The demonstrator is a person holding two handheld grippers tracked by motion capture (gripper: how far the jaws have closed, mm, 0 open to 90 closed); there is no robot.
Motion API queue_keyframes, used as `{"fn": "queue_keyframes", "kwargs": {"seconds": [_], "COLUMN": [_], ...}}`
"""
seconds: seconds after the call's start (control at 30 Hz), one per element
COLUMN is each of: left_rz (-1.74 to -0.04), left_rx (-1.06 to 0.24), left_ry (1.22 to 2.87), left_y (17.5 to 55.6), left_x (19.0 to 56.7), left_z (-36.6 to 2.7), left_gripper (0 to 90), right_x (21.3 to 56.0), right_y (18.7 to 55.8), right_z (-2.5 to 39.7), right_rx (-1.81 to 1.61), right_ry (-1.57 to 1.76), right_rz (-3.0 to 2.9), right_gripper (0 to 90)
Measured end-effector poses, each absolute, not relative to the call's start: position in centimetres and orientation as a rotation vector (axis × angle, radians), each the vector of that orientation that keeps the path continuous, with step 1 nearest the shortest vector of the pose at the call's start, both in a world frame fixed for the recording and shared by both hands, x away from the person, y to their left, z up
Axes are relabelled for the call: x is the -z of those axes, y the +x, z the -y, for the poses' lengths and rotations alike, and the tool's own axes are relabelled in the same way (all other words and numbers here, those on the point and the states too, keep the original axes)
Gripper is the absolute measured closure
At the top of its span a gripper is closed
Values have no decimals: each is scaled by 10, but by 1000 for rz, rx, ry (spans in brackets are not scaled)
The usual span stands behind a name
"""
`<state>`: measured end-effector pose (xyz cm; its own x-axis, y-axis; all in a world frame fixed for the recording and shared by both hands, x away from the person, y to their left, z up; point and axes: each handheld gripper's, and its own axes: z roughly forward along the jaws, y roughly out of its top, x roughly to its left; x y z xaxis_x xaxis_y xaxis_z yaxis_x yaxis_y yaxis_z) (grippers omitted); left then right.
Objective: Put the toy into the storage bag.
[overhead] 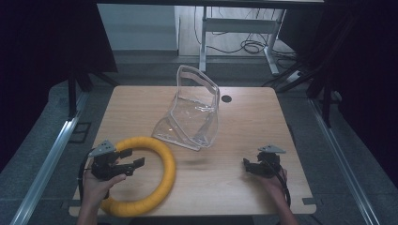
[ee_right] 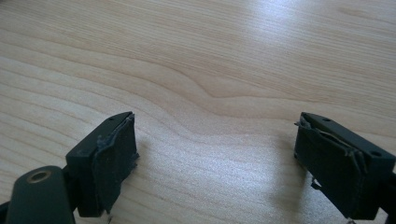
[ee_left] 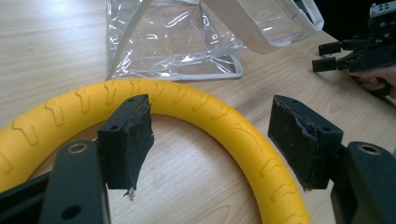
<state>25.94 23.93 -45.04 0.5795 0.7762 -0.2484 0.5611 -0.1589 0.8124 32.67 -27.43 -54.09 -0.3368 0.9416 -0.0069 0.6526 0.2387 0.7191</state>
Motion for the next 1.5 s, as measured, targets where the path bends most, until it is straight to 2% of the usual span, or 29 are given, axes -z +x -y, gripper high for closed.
{"fn": "queue_keyframes", "kwargs": {"seconds": [0.7, 1.1, 1.23, 1.5], "left_rz": [-1046, -1022, -1026, -951], "left_rx": [-271, -220, -276, -174], "left_ry": [1869, 1961, 2009, 2113], "left_y": [253, 251, 244, 236], "left_x": [442, 438, 435, 436], "left_z": [-238, -221, -214, -205], "left_gripper": [320, 328, 338, 334], "right_x": [541, 541, 541, 541], "right_y": [327, 327, 327, 327], "right_z": [274, 275, 275, 275], "right_rx": [-875, -872, -872, -873], "right_ry": [1458, 1460, 1462, 1463], "right_rz": [-2074, -2068, -2068, -2067], "right_gripper": [130, 134, 134, 136]}}
